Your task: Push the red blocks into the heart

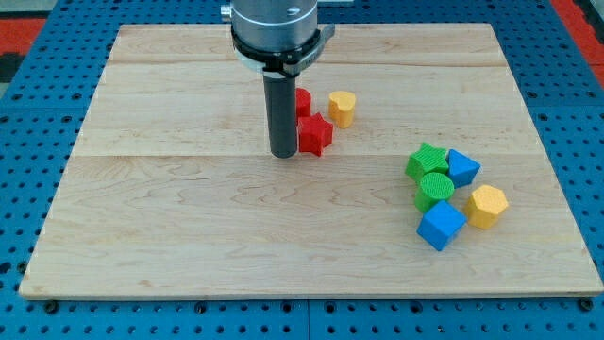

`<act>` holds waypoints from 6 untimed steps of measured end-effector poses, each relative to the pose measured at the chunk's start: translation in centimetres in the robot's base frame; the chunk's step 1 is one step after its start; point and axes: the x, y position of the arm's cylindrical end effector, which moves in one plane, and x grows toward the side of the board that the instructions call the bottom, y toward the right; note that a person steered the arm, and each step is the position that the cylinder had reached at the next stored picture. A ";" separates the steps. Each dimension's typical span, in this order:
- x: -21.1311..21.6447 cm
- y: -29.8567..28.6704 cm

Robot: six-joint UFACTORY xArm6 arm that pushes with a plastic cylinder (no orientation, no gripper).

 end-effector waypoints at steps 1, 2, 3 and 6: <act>0.0 1.8; 0.0 4.0; -0.7 4.3; -1.6 -1.5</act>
